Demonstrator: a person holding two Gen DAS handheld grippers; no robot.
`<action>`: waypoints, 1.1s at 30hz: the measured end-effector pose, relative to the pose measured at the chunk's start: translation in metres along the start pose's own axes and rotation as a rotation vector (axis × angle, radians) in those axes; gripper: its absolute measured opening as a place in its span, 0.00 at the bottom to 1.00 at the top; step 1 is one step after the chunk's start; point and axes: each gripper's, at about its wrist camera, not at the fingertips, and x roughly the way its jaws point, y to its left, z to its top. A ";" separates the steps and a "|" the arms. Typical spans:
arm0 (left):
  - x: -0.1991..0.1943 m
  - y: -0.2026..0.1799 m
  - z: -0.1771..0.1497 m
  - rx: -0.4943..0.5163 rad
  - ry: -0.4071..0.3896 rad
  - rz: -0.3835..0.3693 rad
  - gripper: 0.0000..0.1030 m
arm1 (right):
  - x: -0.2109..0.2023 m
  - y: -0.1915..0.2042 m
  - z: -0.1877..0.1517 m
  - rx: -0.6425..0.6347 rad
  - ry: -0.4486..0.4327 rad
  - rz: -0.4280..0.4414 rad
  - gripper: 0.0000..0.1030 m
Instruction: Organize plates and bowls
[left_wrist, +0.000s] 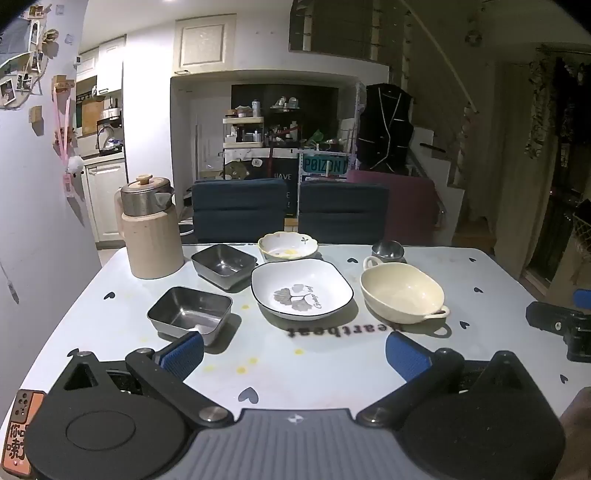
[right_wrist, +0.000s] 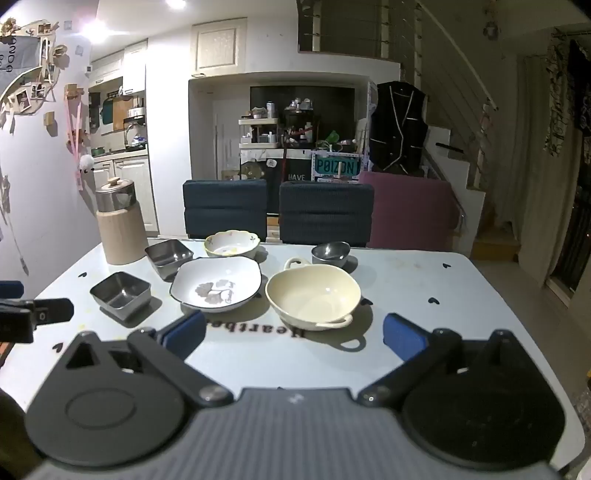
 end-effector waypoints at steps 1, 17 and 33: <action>0.000 0.000 0.000 0.000 0.000 0.000 1.00 | 0.000 0.000 0.000 0.000 0.000 0.000 1.00; 0.004 -0.009 -0.004 -0.003 0.000 -0.009 1.00 | 0.000 0.000 0.000 -0.007 0.002 -0.003 1.00; 0.008 -0.004 -0.003 -0.008 0.000 -0.014 1.00 | 0.000 0.002 0.000 -0.017 0.004 -0.002 1.00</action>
